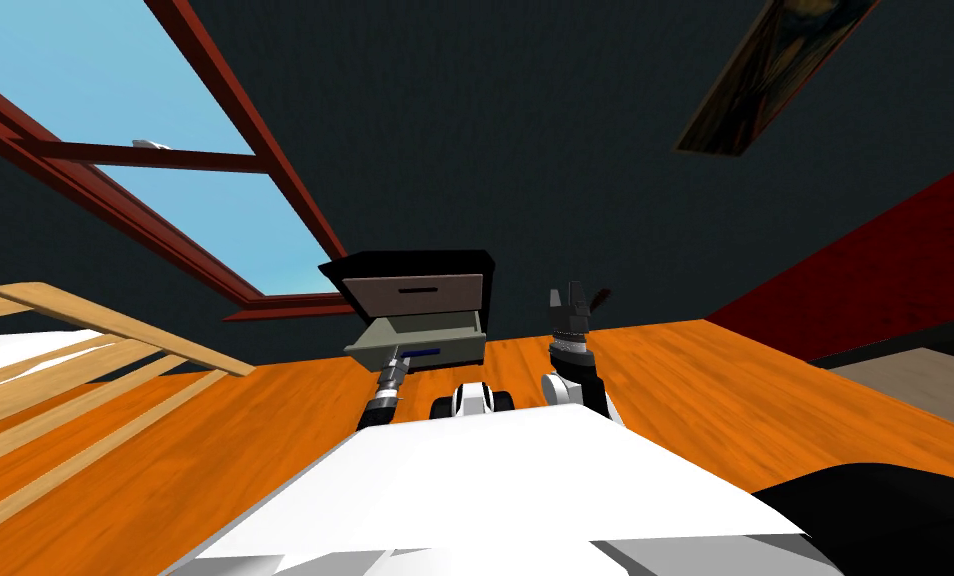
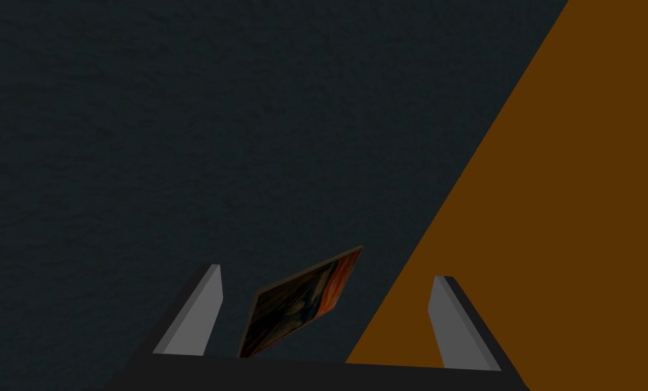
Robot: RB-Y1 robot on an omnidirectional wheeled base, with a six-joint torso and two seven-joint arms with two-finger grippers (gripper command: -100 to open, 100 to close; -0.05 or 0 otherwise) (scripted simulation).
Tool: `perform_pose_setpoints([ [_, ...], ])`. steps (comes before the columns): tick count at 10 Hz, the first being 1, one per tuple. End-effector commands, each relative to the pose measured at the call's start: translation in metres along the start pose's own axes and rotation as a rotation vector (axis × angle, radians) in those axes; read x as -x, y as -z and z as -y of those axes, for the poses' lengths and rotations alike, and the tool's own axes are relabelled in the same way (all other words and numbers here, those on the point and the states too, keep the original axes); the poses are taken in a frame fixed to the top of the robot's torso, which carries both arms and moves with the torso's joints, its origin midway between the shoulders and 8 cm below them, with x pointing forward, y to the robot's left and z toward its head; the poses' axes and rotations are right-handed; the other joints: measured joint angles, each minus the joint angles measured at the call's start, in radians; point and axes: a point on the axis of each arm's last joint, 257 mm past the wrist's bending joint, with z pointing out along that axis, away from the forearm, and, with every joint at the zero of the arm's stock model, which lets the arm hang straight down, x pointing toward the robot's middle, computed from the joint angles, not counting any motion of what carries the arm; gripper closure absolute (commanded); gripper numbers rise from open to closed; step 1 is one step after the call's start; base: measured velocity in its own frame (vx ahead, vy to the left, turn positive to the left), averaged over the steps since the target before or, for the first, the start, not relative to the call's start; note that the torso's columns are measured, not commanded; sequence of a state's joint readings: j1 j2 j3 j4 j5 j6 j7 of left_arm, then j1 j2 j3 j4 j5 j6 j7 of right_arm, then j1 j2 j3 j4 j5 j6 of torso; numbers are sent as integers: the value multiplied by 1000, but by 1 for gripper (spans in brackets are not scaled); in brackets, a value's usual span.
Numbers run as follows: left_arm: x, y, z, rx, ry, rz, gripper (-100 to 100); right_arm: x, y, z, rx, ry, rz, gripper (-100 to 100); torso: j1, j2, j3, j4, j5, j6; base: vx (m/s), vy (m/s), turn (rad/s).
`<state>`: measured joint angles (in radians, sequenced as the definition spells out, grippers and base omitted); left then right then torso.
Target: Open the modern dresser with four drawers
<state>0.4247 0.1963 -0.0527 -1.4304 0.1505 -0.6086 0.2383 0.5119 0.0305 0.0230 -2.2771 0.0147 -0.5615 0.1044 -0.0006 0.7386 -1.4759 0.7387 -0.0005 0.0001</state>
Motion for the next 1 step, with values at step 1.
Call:
perform_pose_setpoints([
  [1, 0, 0, 0, 1, 0, 0, 0, 0, 0, 0, 0, 0, 0, 0, 0, 0, 0, 0, 0, 0, 0, 0, 0],
])
